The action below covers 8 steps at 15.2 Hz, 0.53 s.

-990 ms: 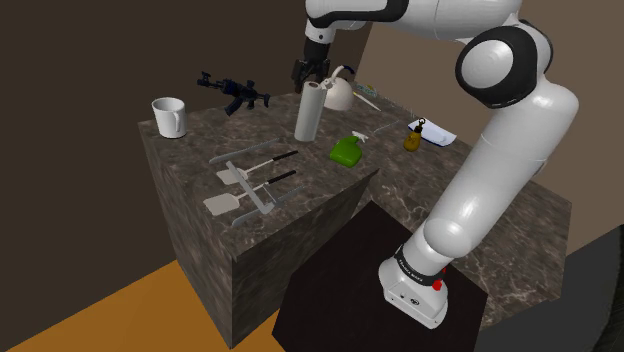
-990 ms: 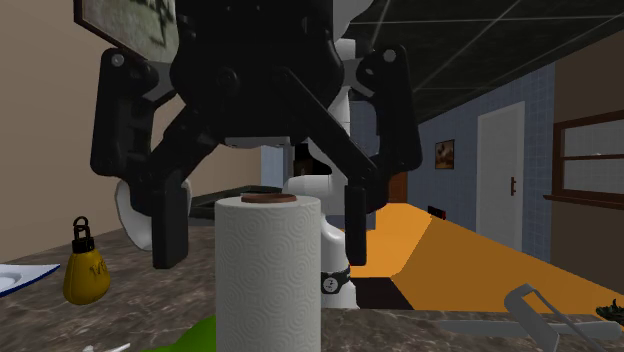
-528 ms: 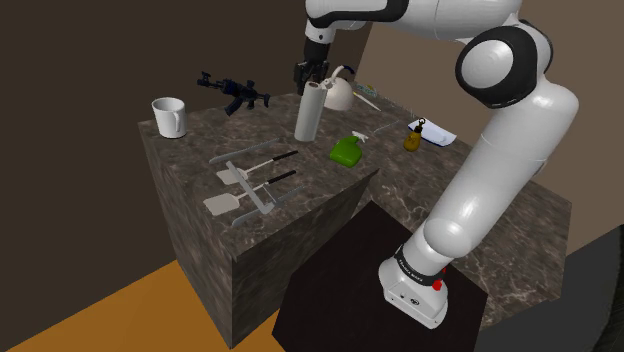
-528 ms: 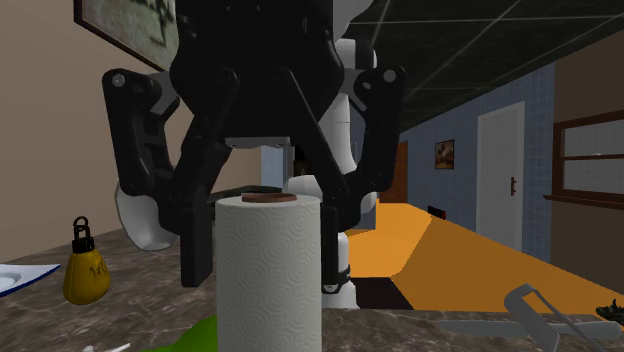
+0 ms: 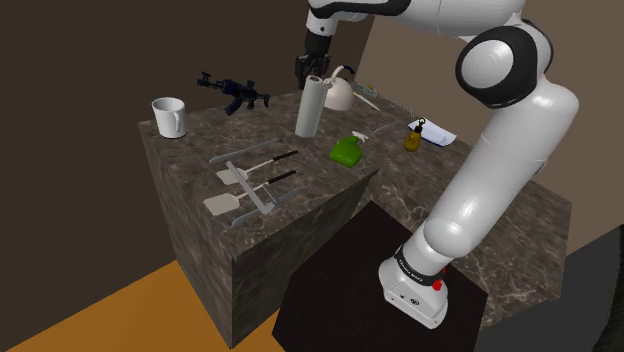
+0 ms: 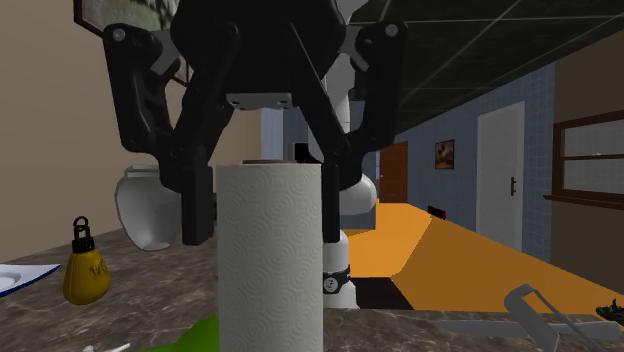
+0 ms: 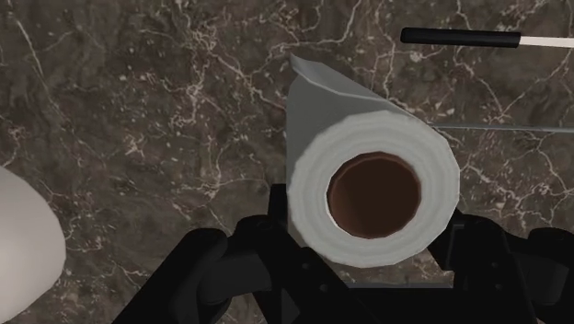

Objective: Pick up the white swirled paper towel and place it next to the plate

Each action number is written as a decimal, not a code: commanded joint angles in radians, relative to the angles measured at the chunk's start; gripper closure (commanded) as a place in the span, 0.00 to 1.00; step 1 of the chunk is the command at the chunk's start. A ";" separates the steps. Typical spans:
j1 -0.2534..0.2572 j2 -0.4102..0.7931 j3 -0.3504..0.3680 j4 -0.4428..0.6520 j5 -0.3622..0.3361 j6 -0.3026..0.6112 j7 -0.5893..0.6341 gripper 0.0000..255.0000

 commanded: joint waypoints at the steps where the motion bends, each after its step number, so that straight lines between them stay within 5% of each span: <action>1: -0.001 0.001 -0.001 0.030 0.000 -0.029 -0.001 1.00; 8: -0.002 0.013 -0.001 0.140 0.001 -0.127 0.000 1.00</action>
